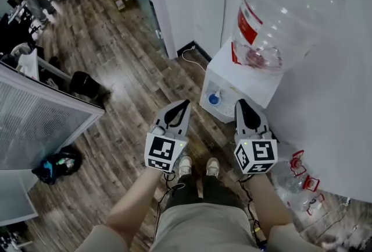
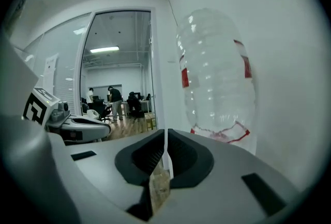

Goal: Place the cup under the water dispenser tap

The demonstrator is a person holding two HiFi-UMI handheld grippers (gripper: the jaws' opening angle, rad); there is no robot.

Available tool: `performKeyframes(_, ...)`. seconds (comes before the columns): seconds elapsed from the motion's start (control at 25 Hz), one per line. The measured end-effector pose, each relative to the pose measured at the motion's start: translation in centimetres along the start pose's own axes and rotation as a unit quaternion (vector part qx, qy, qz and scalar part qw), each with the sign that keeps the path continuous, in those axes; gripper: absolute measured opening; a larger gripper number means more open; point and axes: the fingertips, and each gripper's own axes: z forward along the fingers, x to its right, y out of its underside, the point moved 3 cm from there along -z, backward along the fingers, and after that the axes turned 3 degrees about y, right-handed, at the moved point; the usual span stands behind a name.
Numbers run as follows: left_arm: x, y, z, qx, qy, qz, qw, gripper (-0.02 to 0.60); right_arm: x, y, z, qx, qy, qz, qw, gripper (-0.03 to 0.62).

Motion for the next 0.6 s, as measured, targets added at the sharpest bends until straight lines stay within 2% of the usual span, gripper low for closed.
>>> performKeyframes(0.36,1.8,-9.1,-4.1,0.060,0.004,0.042,0.9973,0.006,-1.6,-9.4,-5.5,0.062,-0.034,-0.023,0.997,0.008)
performKeyframes(0.48,2.5,-11.2,-5.3,0.074,0.005,0.063,0.9953,0.006,-2.1,-11.7,-7.4,0.076,-0.054,-0.030,0.995,0.008)
performKeyframes(0.6,3.0,-13.1,-6.5,0.097,0.006,0.065,0.9932,0.006,-2.7,-14.1,-9.6,0.100,-0.072,-0.040,0.992,0.006)
